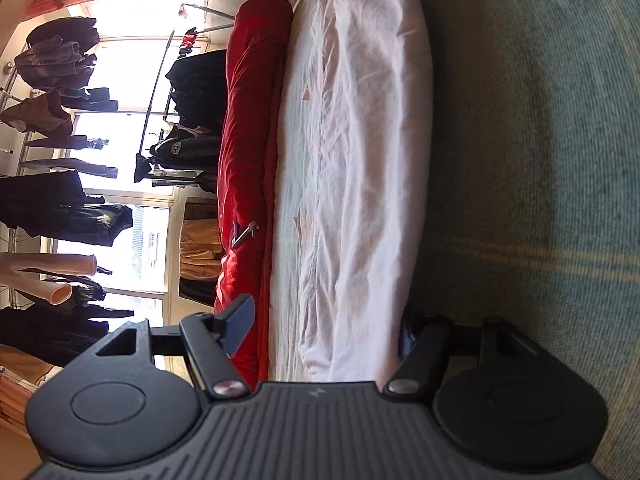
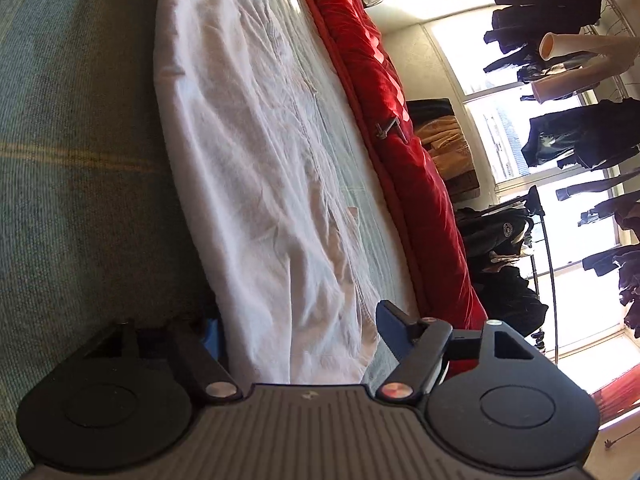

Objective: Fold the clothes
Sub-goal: 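Close both grippers on the side edge of the folded white shirt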

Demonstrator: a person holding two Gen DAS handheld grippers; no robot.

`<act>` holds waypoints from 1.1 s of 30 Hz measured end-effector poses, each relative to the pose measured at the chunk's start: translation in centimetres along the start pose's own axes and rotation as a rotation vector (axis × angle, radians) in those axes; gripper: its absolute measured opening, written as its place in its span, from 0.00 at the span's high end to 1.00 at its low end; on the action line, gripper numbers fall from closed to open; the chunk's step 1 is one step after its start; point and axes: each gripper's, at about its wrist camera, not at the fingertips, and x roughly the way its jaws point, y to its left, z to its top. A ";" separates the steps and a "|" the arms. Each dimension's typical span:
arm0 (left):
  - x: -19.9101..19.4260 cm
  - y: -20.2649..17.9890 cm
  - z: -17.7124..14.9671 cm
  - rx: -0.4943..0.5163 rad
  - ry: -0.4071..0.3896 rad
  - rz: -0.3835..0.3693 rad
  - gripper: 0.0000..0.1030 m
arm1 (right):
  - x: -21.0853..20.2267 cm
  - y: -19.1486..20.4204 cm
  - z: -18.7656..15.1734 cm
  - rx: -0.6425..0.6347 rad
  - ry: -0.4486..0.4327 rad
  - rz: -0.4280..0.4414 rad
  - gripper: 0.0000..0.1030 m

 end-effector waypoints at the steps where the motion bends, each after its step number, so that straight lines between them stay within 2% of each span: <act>1: 0.1 -0.3 0.0 0.002 0.001 -0.015 0.53 | 0.0 0.3 -0.1 -0.007 -0.001 0.003 0.36; 2: 0.3 -0.5 0.2 0.011 0.005 -0.029 0.57 | -0.1 0.7 -0.2 -0.014 -0.001 0.006 0.43; 3: 0.4 -0.7 0.3 0.020 0.007 -0.034 0.66 | -0.1 1.0 -0.3 -0.022 -0.001 0.009 0.51; 4: 0.6 -0.8 0.5 0.029 0.007 -0.039 0.72 | 0.0 1.4 -0.1 -0.036 0.001 0.010 0.55; 6: 1.0 -1.0 0.6 0.044 0.006 -0.043 0.80 | 0.3 1.8 0.1 -0.057 0.006 0.014 0.74; 7: 1.0 -0.9 0.7 0.035 0.007 -0.053 0.89 | 0.5 2.0 0.2 -0.066 0.008 0.018 0.80; 8: 1.0 -0.9 0.7 0.024 0.010 -0.066 0.93 | 0.6 2.2 0.3 -0.072 0.010 0.023 0.89; 9: 0.8 -0.9 0.7 0.013 0.011 -0.073 0.97 | 0.6 2.2 0.3 -0.067 0.012 0.031 0.94; 16: -0.8 0.8 0.5 -0.027 0.003 -0.049 0.99 | -1.4 -0.5 0.5 0.002 0.007 0.025 0.97; 22: -4.9 2.5 0.6 -0.026 -0.032 -0.059 0.99 | -5.4 -3.0 0.3 0.069 0.007 0.074 0.98; 25: -8.1 2.7 0.6 -0.041 -0.043 -0.111 0.99 | -8.6 -2.9 -0.3 0.080 0.017 0.124 0.98; 33: -18.3 0.3 0.7 -0.048 -0.082 -0.237 0.98 | -17.5 -1.0 -2.4 0.135 0.056 0.284 0.97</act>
